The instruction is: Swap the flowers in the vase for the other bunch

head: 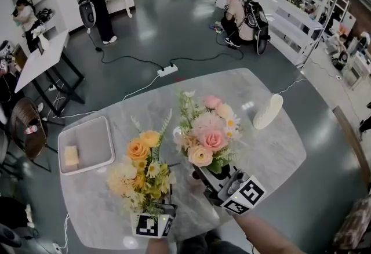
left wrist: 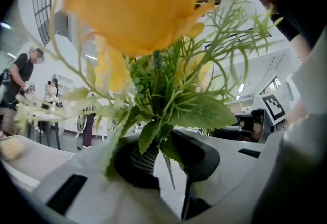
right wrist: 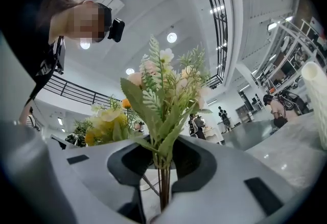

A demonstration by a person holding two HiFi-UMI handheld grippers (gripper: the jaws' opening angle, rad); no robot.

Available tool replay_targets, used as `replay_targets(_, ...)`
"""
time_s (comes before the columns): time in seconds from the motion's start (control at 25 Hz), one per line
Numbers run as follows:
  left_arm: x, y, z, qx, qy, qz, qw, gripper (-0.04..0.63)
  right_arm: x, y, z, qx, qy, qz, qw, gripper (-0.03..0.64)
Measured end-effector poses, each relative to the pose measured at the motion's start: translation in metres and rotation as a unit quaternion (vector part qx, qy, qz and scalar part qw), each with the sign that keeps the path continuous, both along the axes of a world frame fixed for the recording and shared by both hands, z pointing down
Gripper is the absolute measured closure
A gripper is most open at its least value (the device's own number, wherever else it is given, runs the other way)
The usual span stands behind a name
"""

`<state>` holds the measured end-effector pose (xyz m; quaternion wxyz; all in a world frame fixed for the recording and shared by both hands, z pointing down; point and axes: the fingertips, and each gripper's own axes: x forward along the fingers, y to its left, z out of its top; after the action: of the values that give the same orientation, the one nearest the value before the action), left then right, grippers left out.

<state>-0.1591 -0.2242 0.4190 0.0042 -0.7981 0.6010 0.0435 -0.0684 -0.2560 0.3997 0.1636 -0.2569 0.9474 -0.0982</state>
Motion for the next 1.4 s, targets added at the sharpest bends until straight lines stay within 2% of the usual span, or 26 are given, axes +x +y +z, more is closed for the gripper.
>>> replay_targets(0.32, 0.007, 0.004, 0.009, -0.004, -0.003, -0.007, 1.0000, 0.514, 0.002, 0.009, 0.014, 0.011, 0.042, 0.007, 0.999, 0.515)
replay_targets(0.72, 0.010, 0.004, 0.004, 0.003, 0.001, -0.013, 0.9999, 0.514, -0.005, 0.017, 0.023, 0.024, 0.087, -0.007, 0.996, 0.517)
replay_targets(1.4, 0.013, 0.007, 0.001, 0.015, 0.002, -0.023, 0.9996, 0.514, -0.005, 0.025, 0.039, 0.029, 0.108, -0.028, 0.993, 0.515)
